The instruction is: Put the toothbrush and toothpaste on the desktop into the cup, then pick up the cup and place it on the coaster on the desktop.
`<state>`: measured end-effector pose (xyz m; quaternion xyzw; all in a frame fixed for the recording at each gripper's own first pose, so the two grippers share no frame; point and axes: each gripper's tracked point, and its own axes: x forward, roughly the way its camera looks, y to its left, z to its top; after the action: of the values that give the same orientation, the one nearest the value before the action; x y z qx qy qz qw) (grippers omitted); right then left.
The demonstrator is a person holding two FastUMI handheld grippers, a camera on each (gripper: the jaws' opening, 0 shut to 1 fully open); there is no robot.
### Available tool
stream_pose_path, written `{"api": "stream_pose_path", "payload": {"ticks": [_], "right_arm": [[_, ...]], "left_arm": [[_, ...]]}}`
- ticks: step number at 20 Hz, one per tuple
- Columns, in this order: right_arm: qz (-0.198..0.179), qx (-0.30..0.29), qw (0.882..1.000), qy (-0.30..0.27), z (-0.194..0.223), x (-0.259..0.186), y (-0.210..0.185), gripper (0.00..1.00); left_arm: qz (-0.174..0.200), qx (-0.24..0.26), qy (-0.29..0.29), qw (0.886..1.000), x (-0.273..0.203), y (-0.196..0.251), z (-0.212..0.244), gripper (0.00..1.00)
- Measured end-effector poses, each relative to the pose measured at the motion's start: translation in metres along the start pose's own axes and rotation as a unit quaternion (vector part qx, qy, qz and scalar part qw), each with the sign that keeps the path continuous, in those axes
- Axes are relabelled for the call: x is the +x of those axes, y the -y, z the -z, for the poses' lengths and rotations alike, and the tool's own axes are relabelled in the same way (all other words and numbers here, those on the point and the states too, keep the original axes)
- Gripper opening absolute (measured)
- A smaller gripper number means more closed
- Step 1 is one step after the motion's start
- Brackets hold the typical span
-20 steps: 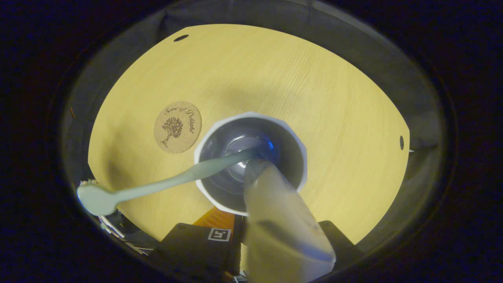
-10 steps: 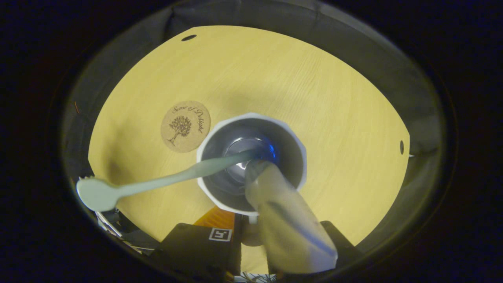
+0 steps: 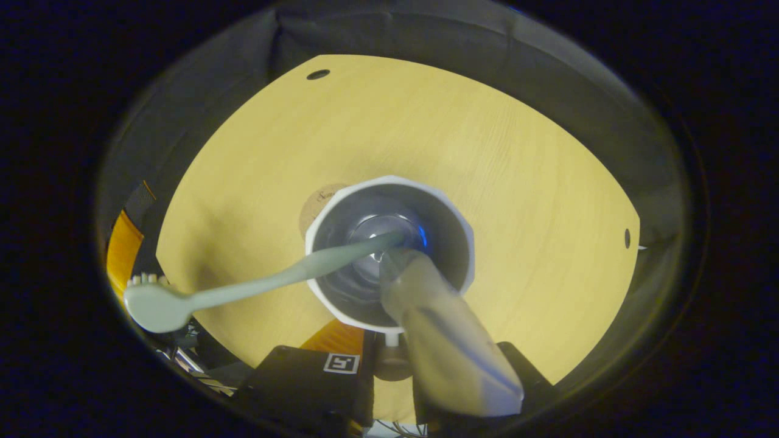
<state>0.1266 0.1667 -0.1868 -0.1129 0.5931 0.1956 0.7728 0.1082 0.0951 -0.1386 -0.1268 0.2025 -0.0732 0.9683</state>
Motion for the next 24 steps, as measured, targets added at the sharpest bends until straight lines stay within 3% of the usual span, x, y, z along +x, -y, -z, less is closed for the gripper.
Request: {"api": "stream_pose_path", "payload": {"ticks": [8,15,16,17,20,22,24], "right_arm": [[-0.017,-0.021,1.000,-0.001,-0.027,0.019,-0.041,0.23],[-0.013,-0.026,0.999,-0.013,-0.031,0.024,-0.047,0.22],[-0.015,-0.024,1.000,-0.015,-0.031,0.024,-0.046,0.29],[-0.021,-0.021,0.999,-0.014,-0.031,0.023,-0.047,0.29],[-0.022,-0.023,0.999,-0.005,-0.035,0.008,-0.040,0.46],[-0.011,-0.024,1.000,0.006,-0.035,0.005,-0.035,0.51],[-0.001,-0.026,0.999,0.024,-0.036,-0.006,-0.028,0.67]], "left_arm": [[-0.031,-0.003,-0.003,1.000,-0.013,-0.042,-0.002,0.91],[-0.025,-0.005,-0.008,1.000,-0.011,-0.040,0.002,0.91],[-0.023,-0.005,-0.008,1.000,-0.011,-0.038,0.003,0.91],[-0.021,-0.004,-0.008,1.000,-0.010,-0.035,0.003,0.92],[-0.014,-0.003,-0.008,1.000,-0.010,-0.026,0.001,0.91],[-0.009,-0.001,-0.007,1.000,-0.008,-0.019,0.001,0.91],[-0.004,0.002,-0.004,1.000,-0.006,-0.010,-0.001,0.92]]}}
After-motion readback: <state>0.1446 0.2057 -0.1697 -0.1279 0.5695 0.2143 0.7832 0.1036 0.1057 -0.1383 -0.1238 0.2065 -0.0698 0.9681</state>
